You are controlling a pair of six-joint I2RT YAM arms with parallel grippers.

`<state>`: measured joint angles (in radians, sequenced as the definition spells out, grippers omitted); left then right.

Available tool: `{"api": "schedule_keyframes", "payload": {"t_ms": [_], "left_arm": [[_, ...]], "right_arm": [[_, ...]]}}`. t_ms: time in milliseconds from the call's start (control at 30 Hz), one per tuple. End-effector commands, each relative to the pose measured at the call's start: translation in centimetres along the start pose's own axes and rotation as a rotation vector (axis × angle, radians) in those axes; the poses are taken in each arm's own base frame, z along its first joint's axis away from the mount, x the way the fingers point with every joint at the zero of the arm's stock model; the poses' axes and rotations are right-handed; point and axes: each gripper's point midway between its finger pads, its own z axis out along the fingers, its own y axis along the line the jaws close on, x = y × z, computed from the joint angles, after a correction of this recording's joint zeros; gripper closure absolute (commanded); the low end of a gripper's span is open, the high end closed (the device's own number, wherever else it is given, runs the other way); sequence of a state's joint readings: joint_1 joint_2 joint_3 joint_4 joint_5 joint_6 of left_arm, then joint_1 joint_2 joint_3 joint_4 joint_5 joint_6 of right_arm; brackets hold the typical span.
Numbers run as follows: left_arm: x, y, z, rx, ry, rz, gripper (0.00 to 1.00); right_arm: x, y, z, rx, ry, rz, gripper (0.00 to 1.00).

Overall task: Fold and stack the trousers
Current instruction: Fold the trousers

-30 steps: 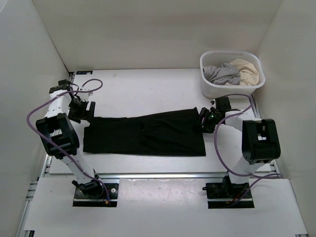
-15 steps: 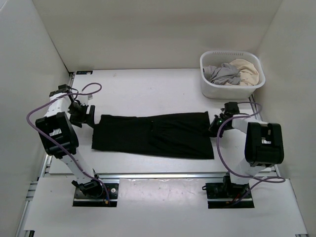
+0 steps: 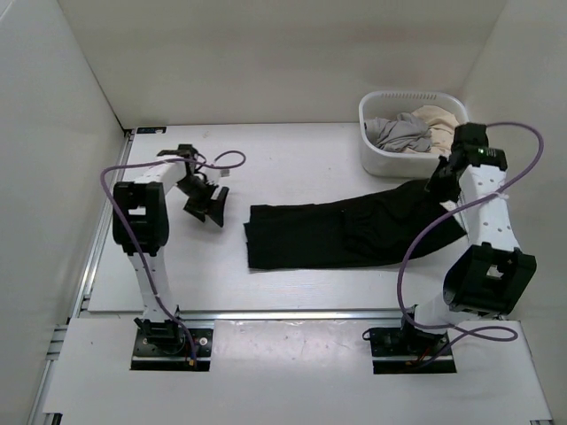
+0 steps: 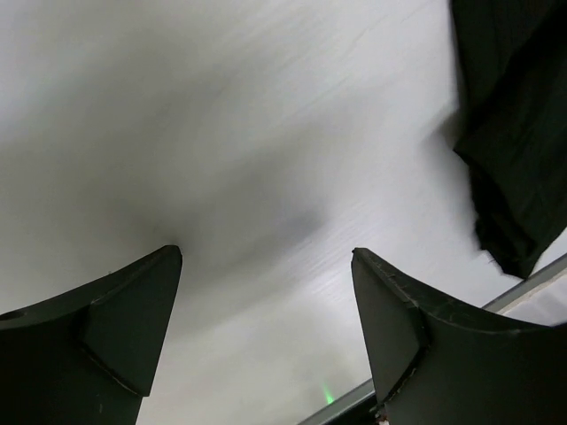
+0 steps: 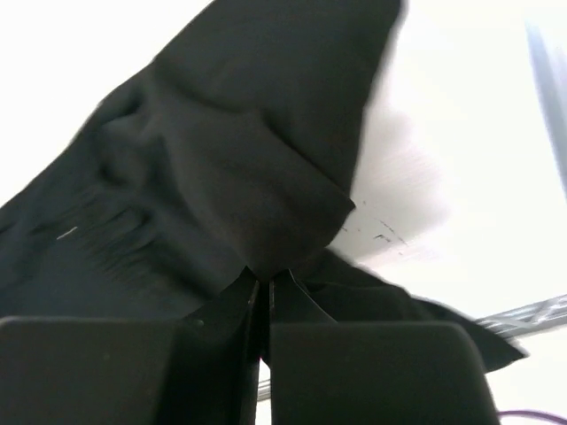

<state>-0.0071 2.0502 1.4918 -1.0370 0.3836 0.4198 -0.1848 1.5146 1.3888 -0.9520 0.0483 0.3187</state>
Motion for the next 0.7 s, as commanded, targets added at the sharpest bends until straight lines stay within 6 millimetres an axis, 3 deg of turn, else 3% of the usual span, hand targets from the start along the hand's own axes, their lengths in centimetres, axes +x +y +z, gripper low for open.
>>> {"api": "schedule_keyframes", "payload": {"t_ms": [0, 67, 100, 133, 167, 233, 267, 333, 367, 433, 467, 500, 533, 567, 633, 667], "left_arm": [[-3.9, -2.9, 0.6, 0.067, -0.065, 0.054, 0.11], [-4.7, -3.8, 2.3, 0.09, -0.039, 0.066, 0.11], [-4.7, -4.5, 2.9, 0.121, -0.031, 0.071, 0.11], [-4.8, -5.7, 3.9, 0.143, -0.014, 0.094, 0.11], [-4.9, -6.6, 4.1, 0.163, -0.013, 0.109, 0.11], [-5.3, -8.9, 5.0, 0.209, -0.001, 0.161, 0.11], [-4.9, -9.4, 6.0, 0.231, 0.023, 0.162, 0.11], [-5.1, -11.2, 6.6, 0.26, 0.031, 0.196, 0.11], [-4.8, -11.4, 7.2, 0.265, 0.048, 0.197, 0.11], [-5.0, -12.4, 7.6, 0.307, 0.047, 0.203, 0.11], [-4.8, -12.8, 8.0, 0.321, 0.057, 0.207, 0.13], [-4.7, -12.9, 8.2, 0.332, 0.062, 0.202, 0.16], [-4.6, -13.2, 8.3, 0.333, 0.067, 0.209, 0.19], [-4.3, -12.8, 8.9, 0.317, 0.084, 0.205, 0.23], [-3.9, -12.2, 9.9, 0.309, 0.108, 0.194, 0.43], [-4.8, -12.2, 9.8, 0.306, 0.091, 0.203, 0.52]], "right_arm": [[0.4, 2.6, -5.5, 0.016, -0.008, -0.124, 1.0], [1.4, 4.0, -6.3, 0.047, 0.016, -0.141, 1.0], [2.5, 6.3, -6.2, 0.033, 0.034, -0.197, 1.0], [3.6, 6.8, -6.0, 0.06, 0.06, -0.219, 1.0], [5.0, 8.8, -5.8, 0.062, 0.08, -0.252, 1.0], [6.0, 10.8, -6.1, 0.077, 0.077, -0.296, 1.0], [7.8, 12.2, -5.9, 0.108, 0.109, -0.335, 1.0], [8.8, 14.2, -5.9, 0.125, 0.1, -0.384, 1.0], [10.2, 16.4, -6.0, 0.12, 0.104, -0.44, 1.0], [11.5, 19.0, -5.9, 0.097, 0.103, -0.475, 1.0], [13.1, 20.3, -5.2, 0.123, 0.123, -0.527, 1.0], [13.0, 22.2, -5.8, 0.079, 0.095, -0.527, 1.0], [14.5, 23.6, -5.9, 0.056, 0.101, -0.556, 1.0], [15.3, 24.5, -5.1, 0.063, 0.112, -0.579, 1.0], [16.4, 26.6, -5.3, 0.018, 0.103, -0.589, 1.0], [16.8, 26.9, -4.7, 0.02, 0.118, -0.592, 1.0]]}}
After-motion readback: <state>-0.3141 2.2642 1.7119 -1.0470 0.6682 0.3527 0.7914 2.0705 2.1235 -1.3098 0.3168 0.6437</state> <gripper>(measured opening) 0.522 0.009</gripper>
